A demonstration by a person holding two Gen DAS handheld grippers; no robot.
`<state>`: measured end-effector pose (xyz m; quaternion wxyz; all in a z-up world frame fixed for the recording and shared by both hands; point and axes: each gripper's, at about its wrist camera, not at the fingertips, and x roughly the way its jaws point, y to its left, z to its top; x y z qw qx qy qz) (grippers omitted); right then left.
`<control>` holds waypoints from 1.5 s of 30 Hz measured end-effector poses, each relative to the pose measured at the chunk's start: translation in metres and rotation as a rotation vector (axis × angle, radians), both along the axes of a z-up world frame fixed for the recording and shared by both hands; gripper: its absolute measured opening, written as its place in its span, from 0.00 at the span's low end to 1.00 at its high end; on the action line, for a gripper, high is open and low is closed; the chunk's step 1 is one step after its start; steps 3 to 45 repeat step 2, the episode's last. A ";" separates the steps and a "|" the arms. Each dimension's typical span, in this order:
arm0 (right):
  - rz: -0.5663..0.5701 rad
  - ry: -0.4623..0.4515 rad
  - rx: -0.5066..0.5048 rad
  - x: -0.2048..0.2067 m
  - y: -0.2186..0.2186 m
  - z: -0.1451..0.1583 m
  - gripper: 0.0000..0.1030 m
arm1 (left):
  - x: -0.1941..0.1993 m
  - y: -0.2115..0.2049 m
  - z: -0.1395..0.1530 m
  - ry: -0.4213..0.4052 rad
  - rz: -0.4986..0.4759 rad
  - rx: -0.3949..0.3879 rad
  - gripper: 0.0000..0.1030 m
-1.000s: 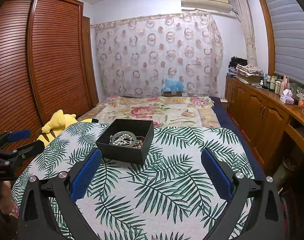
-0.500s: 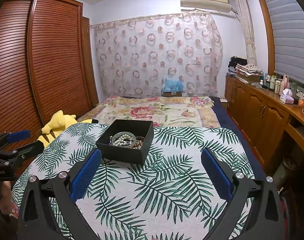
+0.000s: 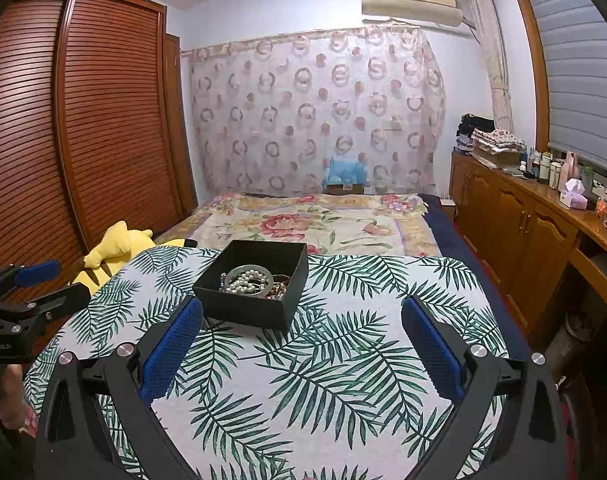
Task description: Organize jewelry
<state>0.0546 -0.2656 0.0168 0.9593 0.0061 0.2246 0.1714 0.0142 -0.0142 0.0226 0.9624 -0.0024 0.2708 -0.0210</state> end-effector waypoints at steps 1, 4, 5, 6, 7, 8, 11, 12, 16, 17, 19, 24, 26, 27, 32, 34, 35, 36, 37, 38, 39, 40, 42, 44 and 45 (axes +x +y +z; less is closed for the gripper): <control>0.000 0.000 0.000 0.000 0.000 0.000 0.97 | 0.000 0.000 0.000 -0.002 0.000 0.001 0.92; 0.000 0.000 0.000 0.000 0.000 0.000 0.97 | -0.001 0.000 0.000 -0.002 0.000 0.001 0.92; 0.000 0.000 0.000 0.000 0.000 0.000 0.97 | -0.001 0.000 0.000 -0.002 0.000 0.001 0.92; 0.000 0.000 0.000 0.000 0.000 0.000 0.97 | -0.001 0.000 0.000 -0.002 0.000 0.001 0.92; 0.000 0.000 0.000 0.000 0.000 0.000 0.97 | -0.001 0.000 0.000 -0.002 0.000 0.001 0.92; 0.000 0.000 0.000 0.000 0.000 0.000 0.97 | -0.001 0.000 0.000 -0.002 0.000 0.001 0.92; 0.000 0.000 0.000 0.000 0.000 0.000 0.97 | -0.001 0.000 0.000 -0.002 0.000 0.001 0.92; 0.000 0.000 0.000 0.000 0.000 0.000 0.97 | -0.001 0.000 0.000 -0.002 0.000 0.001 0.92; 0.000 0.000 0.000 0.000 0.000 0.000 0.97 | -0.001 0.000 0.000 -0.002 0.000 0.001 0.92; 0.000 0.000 0.000 0.000 0.000 0.000 0.97 | -0.001 0.000 0.000 -0.002 0.000 0.001 0.92; 0.000 0.000 0.000 0.000 0.000 0.000 0.97 | -0.001 0.000 0.000 -0.002 0.000 0.001 0.92; 0.000 0.000 0.000 0.000 0.000 0.000 0.97 | -0.001 0.000 0.000 -0.002 0.000 0.001 0.92; 0.000 0.000 0.000 0.000 0.000 0.000 0.97 | -0.001 0.000 0.000 -0.002 0.000 0.001 0.92; 0.000 0.000 0.000 0.000 0.000 0.000 0.97 | -0.001 0.000 0.000 -0.002 0.000 0.001 0.92; 0.000 0.000 0.000 0.000 0.000 0.000 0.97 | -0.001 0.000 0.000 -0.002 0.000 0.001 0.92; 0.000 0.000 0.000 0.000 0.000 0.000 0.97 | -0.001 0.000 0.000 -0.002 0.000 0.001 0.92; 0.000 0.000 0.000 0.000 0.000 0.000 0.97 | -0.001 0.000 0.000 -0.002 0.000 0.001 0.92; 0.000 0.000 0.000 0.000 0.000 0.000 0.97 | -0.001 0.000 0.000 -0.002 0.000 0.001 0.92; 0.000 0.000 0.000 0.000 0.000 0.000 0.97 | -0.001 0.000 0.000 -0.002 0.000 0.001 0.92; 0.000 0.000 0.000 0.000 0.000 0.000 0.97 | -0.001 0.000 0.000 -0.002 0.000 0.001 0.92; 0.000 0.000 0.000 0.000 0.000 0.000 0.97 | -0.001 0.000 0.000 -0.002 0.000 0.001 0.92; 0.000 0.000 0.000 0.000 0.000 0.000 0.97 | -0.001 0.000 0.000 -0.002 0.000 0.001 0.92; 0.000 0.000 0.000 0.000 0.000 0.000 0.97 | -0.001 0.000 0.000 -0.002 0.000 0.001 0.92; 0.000 0.000 0.000 0.000 0.000 0.000 0.97 | -0.001 0.000 0.000 -0.002 0.000 0.001 0.92; 0.000 0.000 0.000 0.000 0.000 0.000 0.97 | -0.001 0.000 0.000 -0.002 0.000 0.001 0.92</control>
